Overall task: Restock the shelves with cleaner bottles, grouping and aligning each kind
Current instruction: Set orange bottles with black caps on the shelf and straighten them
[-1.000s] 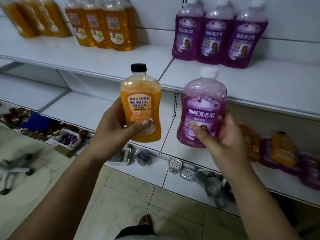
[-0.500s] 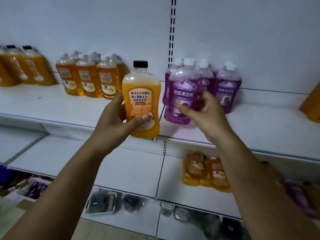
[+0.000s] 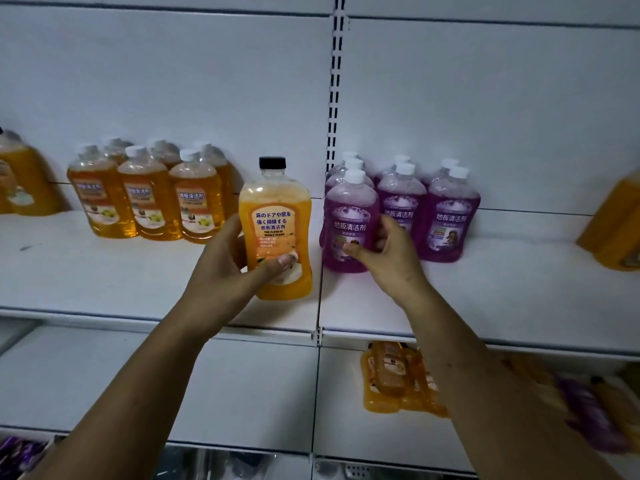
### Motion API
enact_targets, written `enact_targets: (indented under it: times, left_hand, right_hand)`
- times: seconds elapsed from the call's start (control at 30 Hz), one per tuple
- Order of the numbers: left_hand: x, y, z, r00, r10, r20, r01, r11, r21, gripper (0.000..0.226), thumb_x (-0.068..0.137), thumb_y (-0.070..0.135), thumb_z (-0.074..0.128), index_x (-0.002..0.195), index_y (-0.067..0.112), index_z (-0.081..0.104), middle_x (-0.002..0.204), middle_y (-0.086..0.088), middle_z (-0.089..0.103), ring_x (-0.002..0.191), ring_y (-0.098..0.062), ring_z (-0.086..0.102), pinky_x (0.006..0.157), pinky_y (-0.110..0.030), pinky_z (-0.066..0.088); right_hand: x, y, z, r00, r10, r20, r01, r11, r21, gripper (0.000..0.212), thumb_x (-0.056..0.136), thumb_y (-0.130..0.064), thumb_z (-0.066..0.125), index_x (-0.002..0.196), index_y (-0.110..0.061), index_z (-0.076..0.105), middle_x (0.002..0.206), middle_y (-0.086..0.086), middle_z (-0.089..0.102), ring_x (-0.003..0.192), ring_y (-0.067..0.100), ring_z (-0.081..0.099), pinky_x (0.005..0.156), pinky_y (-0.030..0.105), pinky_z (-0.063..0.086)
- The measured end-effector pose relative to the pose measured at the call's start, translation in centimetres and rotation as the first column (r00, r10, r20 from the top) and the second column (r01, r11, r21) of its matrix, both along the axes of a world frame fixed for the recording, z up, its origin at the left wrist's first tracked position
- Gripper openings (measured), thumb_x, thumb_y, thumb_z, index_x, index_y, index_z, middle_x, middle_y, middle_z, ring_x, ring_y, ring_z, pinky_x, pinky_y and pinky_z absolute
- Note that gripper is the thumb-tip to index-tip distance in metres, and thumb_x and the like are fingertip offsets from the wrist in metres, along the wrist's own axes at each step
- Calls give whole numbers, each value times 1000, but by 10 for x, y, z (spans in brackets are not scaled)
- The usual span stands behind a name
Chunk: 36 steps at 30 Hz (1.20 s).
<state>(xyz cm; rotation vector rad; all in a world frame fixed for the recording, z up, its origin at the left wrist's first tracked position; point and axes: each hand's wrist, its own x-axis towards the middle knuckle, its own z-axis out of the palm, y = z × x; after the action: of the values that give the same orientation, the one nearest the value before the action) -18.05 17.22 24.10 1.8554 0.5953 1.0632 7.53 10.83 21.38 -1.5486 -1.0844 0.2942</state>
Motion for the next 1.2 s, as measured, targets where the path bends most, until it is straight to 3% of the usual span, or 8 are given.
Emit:
enact_targets:
  times: [0.17,0.4,0.53,0.67,0.83,0.93,1.07,1.2]
  left_hand:
    - [3,6,-5,1000,-23,1,23,1000,-18,67,78,37,79,140,30,54,121,18,73,112,-4,71,81,-15,58]
    - [7,0,-4,1000,-14,-27,13,1000,-28,57,76,40,77,129,41,54,113,34,70,107,6,69,75,-9,55]
    - [8,-5,-2,999,-1,-39,0,1000,-27,56,77,38,77,126,43,53,109,39,69,104,11,68,72,-8,53]
    - [4,-13,-2,999,6,-38,-8,999,-44,61,75,45,78,131,42,53,116,33,70,111,4,68,76,-11,56]
    - [-3,-33,-3,998,51,-34,-53,998,-42,61,76,43,77,132,41,52,112,35,70,107,7,68,74,-9,55]
    - [-10,-49,-6,996,66,-54,-68,997,-25,64,78,43,77,136,37,51,116,30,71,110,2,69,79,-14,57]
    - [-29,-75,-19,988,126,-92,-129,991,-33,67,82,42,79,143,30,53,127,12,72,117,-14,70,96,-39,61]
    - [-59,-107,-31,965,249,-84,-254,965,-58,61,85,34,81,139,29,55,124,9,74,115,-17,72,94,-38,62]
  right_hand:
    - [0,2,-2,1000,-18,15,18,1000,-7,59,84,-17,86,135,-22,56,108,-20,66,92,-13,62,78,7,50]
    - [-2,-3,-3,1000,-18,24,18,1000,-9,63,84,-17,87,138,-22,54,111,-21,66,100,-10,62,87,16,54]
    - [-2,-6,-2,999,-4,41,4,1000,-21,67,83,-20,87,141,-22,53,125,-9,68,114,6,67,101,36,58]
    - [-3,-21,2,997,-42,59,42,999,-15,75,83,-26,88,146,-21,49,125,-8,64,112,7,64,100,33,56]
    - [-13,-56,11,977,-134,166,117,987,108,46,92,-33,77,134,-27,59,128,-5,64,112,5,62,96,31,56]
    - [-32,-73,21,989,-48,137,29,990,141,33,96,-34,73,127,-27,65,119,-11,68,108,1,64,91,22,55]
    - [-56,-89,25,992,106,69,-114,986,125,32,97,-37,71,127,-29,65,114,-16,70,106,-2,65,89,19,54]
    - [-70,-94,11,969,222,111,-230,971,66,31,97,-39,70,127,-32,63,117,-16,68,109,-1,63,94,25,52]
